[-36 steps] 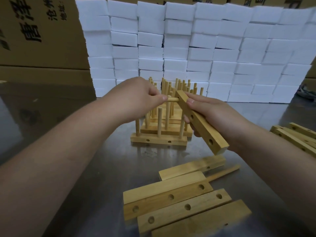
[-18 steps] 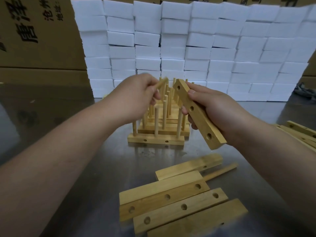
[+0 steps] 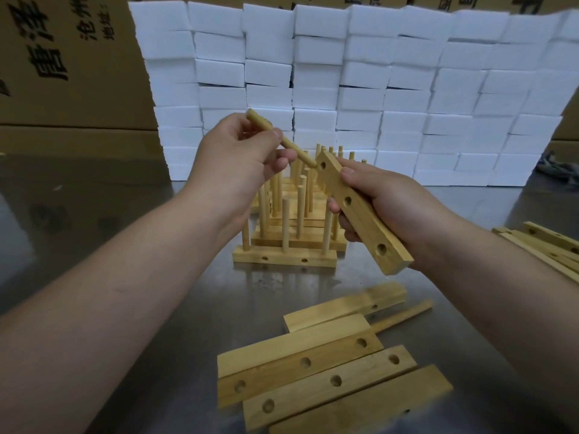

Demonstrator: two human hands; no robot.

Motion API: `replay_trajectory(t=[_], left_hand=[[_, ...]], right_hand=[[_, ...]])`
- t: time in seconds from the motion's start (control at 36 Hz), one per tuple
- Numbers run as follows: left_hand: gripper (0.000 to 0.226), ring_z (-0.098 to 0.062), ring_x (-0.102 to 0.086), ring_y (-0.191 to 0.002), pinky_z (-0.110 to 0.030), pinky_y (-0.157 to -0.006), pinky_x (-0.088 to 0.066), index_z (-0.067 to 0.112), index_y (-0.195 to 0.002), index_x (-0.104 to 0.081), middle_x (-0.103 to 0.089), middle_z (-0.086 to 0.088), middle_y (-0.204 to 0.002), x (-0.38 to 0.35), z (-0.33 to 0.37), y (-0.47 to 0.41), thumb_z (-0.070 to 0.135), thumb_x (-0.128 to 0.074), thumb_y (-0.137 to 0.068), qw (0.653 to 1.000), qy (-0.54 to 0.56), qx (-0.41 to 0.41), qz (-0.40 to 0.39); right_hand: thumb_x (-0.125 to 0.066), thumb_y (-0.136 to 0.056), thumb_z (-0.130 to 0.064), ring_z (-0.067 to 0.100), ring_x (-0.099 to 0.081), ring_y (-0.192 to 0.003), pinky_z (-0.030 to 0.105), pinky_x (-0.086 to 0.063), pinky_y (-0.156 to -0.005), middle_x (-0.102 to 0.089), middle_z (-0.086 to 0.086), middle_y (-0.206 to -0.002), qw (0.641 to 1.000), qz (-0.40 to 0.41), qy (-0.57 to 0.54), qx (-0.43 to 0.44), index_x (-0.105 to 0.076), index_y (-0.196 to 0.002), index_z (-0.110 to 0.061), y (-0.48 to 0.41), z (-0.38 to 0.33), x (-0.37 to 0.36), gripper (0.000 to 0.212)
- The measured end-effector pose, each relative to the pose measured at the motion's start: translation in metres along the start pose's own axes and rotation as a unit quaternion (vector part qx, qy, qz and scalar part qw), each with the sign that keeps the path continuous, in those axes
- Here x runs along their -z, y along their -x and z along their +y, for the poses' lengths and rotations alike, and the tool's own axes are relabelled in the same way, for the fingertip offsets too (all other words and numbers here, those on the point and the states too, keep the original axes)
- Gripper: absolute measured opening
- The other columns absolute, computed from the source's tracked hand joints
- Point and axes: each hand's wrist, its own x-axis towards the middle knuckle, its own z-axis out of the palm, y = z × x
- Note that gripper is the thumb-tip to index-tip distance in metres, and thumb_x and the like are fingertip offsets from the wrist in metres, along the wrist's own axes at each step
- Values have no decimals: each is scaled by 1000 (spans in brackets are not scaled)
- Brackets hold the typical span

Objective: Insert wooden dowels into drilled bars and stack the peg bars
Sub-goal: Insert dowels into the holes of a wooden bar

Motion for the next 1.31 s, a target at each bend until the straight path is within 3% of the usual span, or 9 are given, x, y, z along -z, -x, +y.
replay_trajectory(t=[0.31, 0.47, 0.67, 0.83, 0.92, 1.0, 1.08, 1.19, 1.31], left_hand=[[18, -19, -70, -71, -16, -61, -51, 11, -78, -49, -59, -19, -89, -3, 0, 5, -4, -51, -88, 1000, -13, -13, -17], [17, -9, -69, -71, -21, -74, -56, 20, -83, -62, -67, -2, -80, 1, 1, 8, 4, -57, -88, 983, -174, -52, -32], [18, 5, -62, -60, -7, -60, -48, 30, -84, -62, -66, 8, -73, 7, 6, 6, 15, -55, -91, 942, -320, -72, -77], [14, -3, -55, -64, -14, -49, -41, 34, -100, -66, -57, 16, -72, 12, 4, 4, 30, -57, -90, 850, -494, -159, -89], [21, -1, -46, -65, -17, -54, -34, 29, -105, -67, -54, 15, -70, 15, 3, 4, 33, -52, -91, 796, -555, -224, -90], [22, -8, -46, -66, -18, -58, -33, 26, -102, -68, -60, 7, -74, 17, 2, 3, 34, -49, -93, 774, -573, -254, -94], [23, -10, -47, -65, -20, -55, -33, 25, -99, -67, -60, 5, -72, 17, 0, 4, 34, -46, -94, 772, -575, -252, -97], [26, -5, -49, -64, -21, -53, -34, 21, -97, -68, -60, 2, -68, 16, -5, 6, 35, -46, -94, 774, -577, -245, -95], [27, -7, -51, -63, -23, -56, -39, 19, -96, -68, -61, 0, -67, 14, -6, 7, 35, -47, -94, 796, -555, -222, -94]], right_hand=[[-37, -100, -23, 14, -47, -46, 27, -39, -51, -57, 1, -59, 1000, 18, -4, 0, -61, -111, -29, -1, -1, 2, 27], [-39, -99, -25, 13, -48, -45, 22, -42, -45, -57, 3, -61, 999, 48, -5, -1, -59, -121, -22, -2, -3, 5, 30], [-38, -99, -26, 13, -47, -47, 23, -41, -46, -57, 2, -62, 999, 44, 26, 11, -59, -121, -26, 0, -7, 6, 30], [-39, -98, -21, 6, -53, -48, 16, -43, -46, -58, -2, -58, 990, 38, 121, 59, -66, -92, -37, 6, -10, 4, 32], [-39, -99, -21, 5, -53, -48, 16, -44, -46, -57, -3, -57, 987, 40, 142, 70, -64, -100, -39, 8, -10, 3, 31], [-39, -99, -21, 6, -52, -49, 19, -44, -46, -56, -3, -59, 986, 35, 149, 68, -60, -116, -37, 8, -9, 2, 31], [-39, -99, -22, 5, -51, -47, 18, -43, -45, -55, -5, -58, 984, 37, 158, 73, -61, -113, -40, 10, -8, 2, 31], [-41, -98, -22, 4, -48, -45, 16, -41, -43, -53, -6, -56, 978, 44, 179, 95, -65, -86, -49, 11, -4, 0, 38], [-41, -98, -23, 2, -49, -44, 16, -42, -43, -54, -6, -56, 976, 50, 184, 104, -66, -87, -47, 11, -5, 0, 36]])
